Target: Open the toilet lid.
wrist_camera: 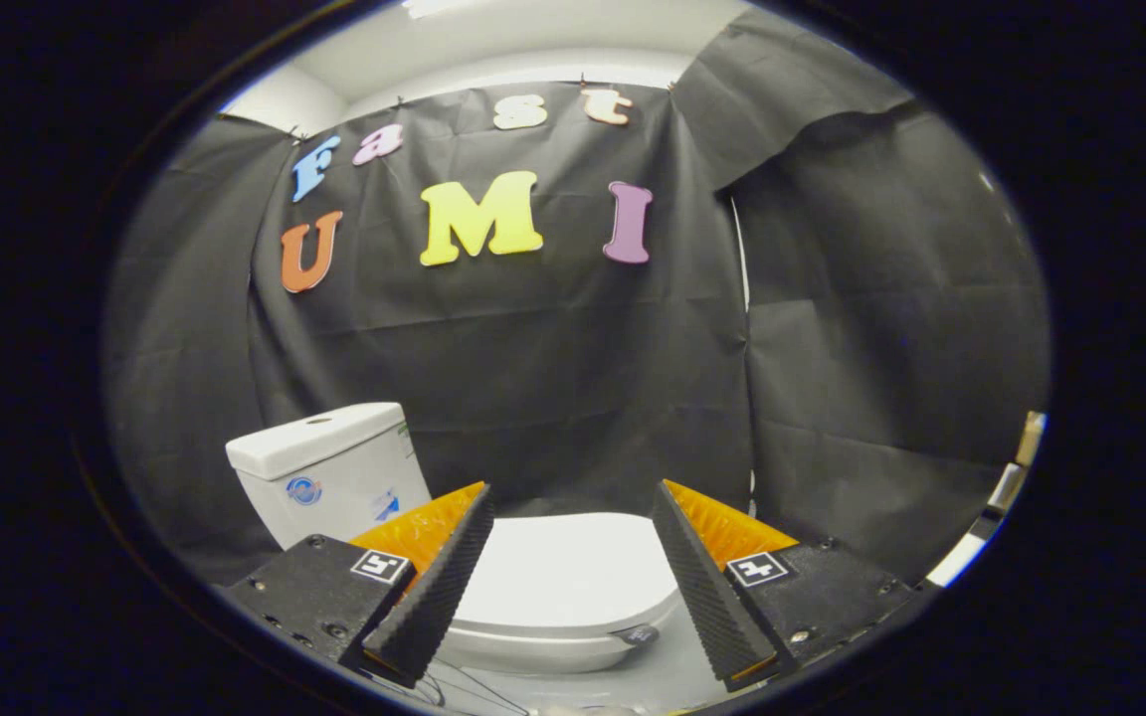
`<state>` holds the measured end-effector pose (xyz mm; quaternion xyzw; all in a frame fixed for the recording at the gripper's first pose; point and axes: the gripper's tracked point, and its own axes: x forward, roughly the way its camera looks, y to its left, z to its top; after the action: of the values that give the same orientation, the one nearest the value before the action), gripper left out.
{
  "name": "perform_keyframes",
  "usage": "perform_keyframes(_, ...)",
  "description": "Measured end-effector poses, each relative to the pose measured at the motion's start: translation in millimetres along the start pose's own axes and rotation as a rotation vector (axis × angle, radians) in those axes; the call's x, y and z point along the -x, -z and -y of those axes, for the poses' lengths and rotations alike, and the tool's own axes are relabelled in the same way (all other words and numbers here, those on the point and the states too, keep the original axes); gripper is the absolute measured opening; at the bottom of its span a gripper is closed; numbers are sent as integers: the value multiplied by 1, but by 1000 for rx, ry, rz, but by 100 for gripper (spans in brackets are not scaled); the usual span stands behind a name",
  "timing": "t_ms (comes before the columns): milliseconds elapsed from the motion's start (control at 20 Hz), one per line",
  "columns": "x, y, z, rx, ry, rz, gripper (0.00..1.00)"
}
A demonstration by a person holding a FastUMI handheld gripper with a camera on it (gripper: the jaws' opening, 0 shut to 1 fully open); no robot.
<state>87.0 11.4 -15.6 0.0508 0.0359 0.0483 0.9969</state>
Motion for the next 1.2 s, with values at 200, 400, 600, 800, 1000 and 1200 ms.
perform_keyframes(200,-30,31,28,-118,-20,-76,99)
perform_keyframes(400,-58,75,51,-239,-52,-160,98)
perform_keyframes(600,-75,131,76,-326,-52,-259,98)
perform_keyframes(800,-81,180,97,-480,-54,-346,100)
perform_keyframes(1000,-86,218,114,-575,-39,-406,100)
perform_keyframes(1200,-89,251,120,-698,-56,-467,99)
